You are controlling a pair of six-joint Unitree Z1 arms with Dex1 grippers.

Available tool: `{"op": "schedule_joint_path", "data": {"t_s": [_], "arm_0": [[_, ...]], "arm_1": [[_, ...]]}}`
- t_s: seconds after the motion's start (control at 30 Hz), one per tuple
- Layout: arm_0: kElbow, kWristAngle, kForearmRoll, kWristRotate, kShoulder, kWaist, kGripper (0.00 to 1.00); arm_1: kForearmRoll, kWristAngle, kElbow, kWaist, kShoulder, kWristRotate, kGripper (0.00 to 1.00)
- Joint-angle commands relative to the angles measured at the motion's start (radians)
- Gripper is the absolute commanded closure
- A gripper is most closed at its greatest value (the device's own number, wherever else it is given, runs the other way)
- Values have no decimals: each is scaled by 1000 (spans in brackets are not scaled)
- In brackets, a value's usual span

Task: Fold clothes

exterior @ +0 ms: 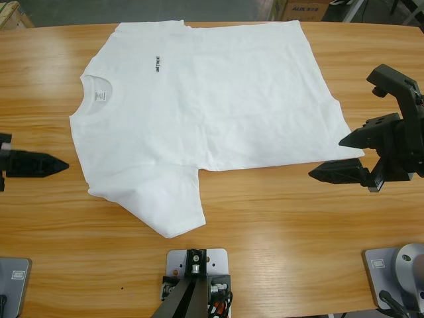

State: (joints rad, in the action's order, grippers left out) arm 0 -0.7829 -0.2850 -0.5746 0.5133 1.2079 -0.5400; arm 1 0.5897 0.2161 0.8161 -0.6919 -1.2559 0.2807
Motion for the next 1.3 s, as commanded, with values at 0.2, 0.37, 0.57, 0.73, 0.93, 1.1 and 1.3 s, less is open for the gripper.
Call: {"op": "schedule_joint_path", "data": {"t_s": [0.2,0.37,0.57,0.73,0.93,1.1,1.3], "arm_0": [[287,58,257,249,16,-116,242],[289,55,290,271,111,-144,239],[292,47,313,272,245,-176,243],[292,47,359,271,281,-176,239],[293,35,445,263,366,-176,239],[295,35,495,260,447,-176,239],[295,35,538,255,501,-176,240]], "arm_1": [[-8,9,-26,11,-16,5,0],[-8,9,-26,11,-20,5,0],[-8,9,-25,11,-22,5,0],[-8,11,-25,11,-22,5,0],[-5,16,-23,11,-23,5,0],[-2,21,-22,11,-23,5,0],[1,23,-20,11,-27,5,0]]}}
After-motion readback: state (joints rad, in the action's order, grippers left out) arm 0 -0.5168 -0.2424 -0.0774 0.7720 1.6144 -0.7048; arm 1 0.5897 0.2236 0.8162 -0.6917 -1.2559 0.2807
